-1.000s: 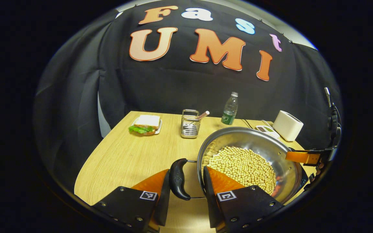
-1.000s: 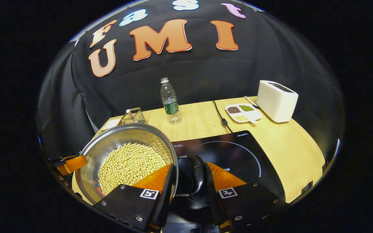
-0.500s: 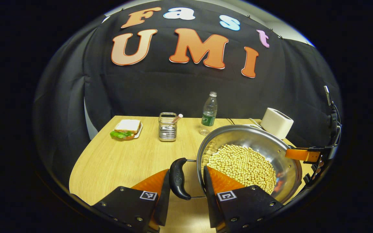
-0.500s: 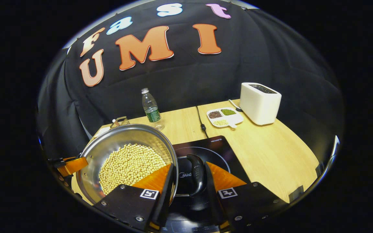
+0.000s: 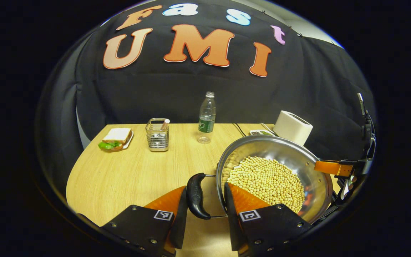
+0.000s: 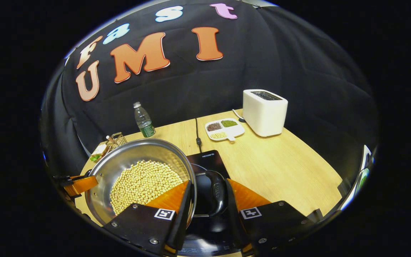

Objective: First push the handle of the pot to place it horizontally, then grasp the pot with both hands and set it on the induction cooktop.

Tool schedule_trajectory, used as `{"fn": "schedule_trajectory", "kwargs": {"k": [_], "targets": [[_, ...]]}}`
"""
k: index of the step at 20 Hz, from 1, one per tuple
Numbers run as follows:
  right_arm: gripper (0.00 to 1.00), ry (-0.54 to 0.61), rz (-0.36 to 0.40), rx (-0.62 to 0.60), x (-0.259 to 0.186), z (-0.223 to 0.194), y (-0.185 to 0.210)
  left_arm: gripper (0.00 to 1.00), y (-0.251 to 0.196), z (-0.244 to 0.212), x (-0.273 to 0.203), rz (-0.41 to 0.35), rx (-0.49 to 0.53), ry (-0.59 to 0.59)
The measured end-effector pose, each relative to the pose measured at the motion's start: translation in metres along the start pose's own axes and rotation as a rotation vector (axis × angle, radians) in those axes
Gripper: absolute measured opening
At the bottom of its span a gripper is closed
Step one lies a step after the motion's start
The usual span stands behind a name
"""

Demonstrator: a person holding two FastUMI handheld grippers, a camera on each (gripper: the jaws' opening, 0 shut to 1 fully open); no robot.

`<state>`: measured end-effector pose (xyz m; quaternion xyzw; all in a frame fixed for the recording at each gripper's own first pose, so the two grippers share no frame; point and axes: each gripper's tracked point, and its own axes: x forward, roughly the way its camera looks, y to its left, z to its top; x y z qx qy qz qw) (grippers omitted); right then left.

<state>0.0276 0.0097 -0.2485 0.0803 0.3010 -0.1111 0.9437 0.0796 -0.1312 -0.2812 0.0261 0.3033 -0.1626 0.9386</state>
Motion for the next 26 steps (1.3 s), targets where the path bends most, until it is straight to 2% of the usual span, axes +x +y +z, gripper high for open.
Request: {"fn": "schedule_trajectory", "kwargs": {"k": [9, 15, 21, 23, 25, 26], "targets": [[0.52, 0.037, -0.037, 0.025, 0.017, -0.005, -0.051, 0.51, -0.049, -0.012, 0.027, -0.035, 0.015, 0.055], [0.53, 0.043, -0.027, 0.037, 0.022, -0.005, -0.06, 0.51, -0.055, -0.012, 0.033, -0.028, 0.032, 0.058], [0.53, 0.045, -0.003, 0.029, 0.022, -0.006, -0.058, 0.51, -0.052, -0.015, 0.032, -0.032, -0.016, 0.059], [0.57, 0.052, 0.022, 0.032, 0.019, -0.006, -0.055, 0.55, -0.053, -0.015, 0.03, -0.028, -0.009, 0.061], [0.62, 0.036, 0.057, 0.025, 0.013, 0.002, -0.05, 0.58, -0.053, 0.0, 0.021, -0.012, 0.025, 0.014], [0.72, 0.013, 0.067, 0.013, 0.004, 0.01, -0.05, 0.61, -0.051, 0.013, 0.014, 0.004, 0.049, -0.025]]}}
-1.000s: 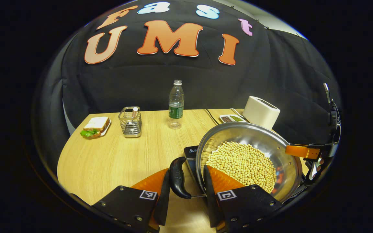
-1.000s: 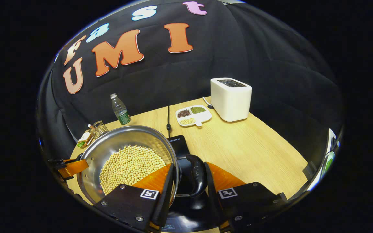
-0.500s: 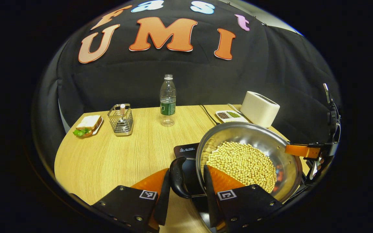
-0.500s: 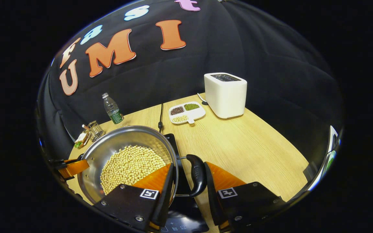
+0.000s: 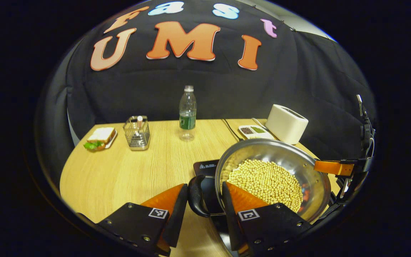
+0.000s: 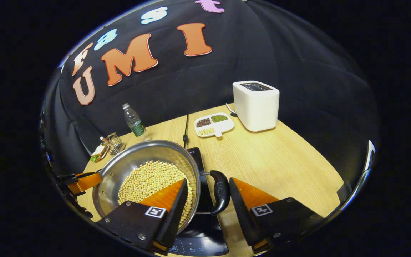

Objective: First push the handle of the pot to place it horizontally, then grasp the pot with both hands and set it on the induction cooktop.

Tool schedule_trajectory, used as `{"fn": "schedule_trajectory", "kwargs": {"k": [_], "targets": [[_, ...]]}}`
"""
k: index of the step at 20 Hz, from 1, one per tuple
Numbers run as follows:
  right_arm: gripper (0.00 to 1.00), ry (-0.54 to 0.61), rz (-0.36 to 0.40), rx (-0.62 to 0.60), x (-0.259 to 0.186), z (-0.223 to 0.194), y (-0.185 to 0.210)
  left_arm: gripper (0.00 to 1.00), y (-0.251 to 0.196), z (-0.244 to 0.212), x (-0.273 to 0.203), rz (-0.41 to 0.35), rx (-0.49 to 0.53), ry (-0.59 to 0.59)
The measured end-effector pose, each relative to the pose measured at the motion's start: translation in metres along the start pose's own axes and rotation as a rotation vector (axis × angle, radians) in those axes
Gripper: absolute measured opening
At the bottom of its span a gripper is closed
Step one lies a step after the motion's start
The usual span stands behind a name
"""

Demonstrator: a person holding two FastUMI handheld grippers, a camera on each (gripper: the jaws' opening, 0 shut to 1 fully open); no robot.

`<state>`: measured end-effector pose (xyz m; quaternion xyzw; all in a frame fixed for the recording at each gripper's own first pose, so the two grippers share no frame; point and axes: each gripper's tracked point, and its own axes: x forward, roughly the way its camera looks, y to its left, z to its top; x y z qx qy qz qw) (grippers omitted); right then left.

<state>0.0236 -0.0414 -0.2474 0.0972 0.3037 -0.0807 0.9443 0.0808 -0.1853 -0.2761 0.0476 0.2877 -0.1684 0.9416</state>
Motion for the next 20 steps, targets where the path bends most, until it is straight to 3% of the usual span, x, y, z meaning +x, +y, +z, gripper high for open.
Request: {"fn": "schedule_trajectory", "kwargs": {"k": [1, 3, 4, 10, 14, 15, 16, 20], "targets": [[0.78, -0.018, 0.01, -0.013, -0.007, 0.009, 0.001, 0.56, 0.0, 0.014, -0.01, 0.014, 0.02, -0.04], [0.96, -0.048, 0.029, -0.024, -0.023, 0.024, 0.007, 0.71, 0.001, 0.041, -0.031, 0.043, 0.037, -0.107], [0.95, -0.072, 0.037, -0.029, -0.032, 0.035, 0.008, 0.82, 0.002, 0.052, -0.046, 0.062, 0.04, -0.133], [0.95, -0.253, 0.05, -0.071, -0.098, 0.112, 0.011, 0.84, 0.016, 0.132, -0.123, 0.139, 0.048, -0.338], [0.95, -0.35, 0.104, -0.049, -0.151, 0.149, 0.018, 0.83, 0.024, 0.171, -0.169, 0.161, 0.028, -0.44], [1.0, -0.373, 0.107, -0.047, -0.163, 0.155, 0.017, 0.84, 0.025, 0.179, -0.181, 0.161, 0.013, -0.468], [0.95, -0.396, 0.102, -0.05, -0.175, 0.161, 0.011, 0.83, 0.029, 0.184, -0.192, 0.164, 0.005, -0.485], [0.95, -0.482, 0.055, -0.074, -0.21, 0.181, -0.007, 0.82, 0.053, 0.202, -0.232, 0.236, 0.011, -0.563]]}}
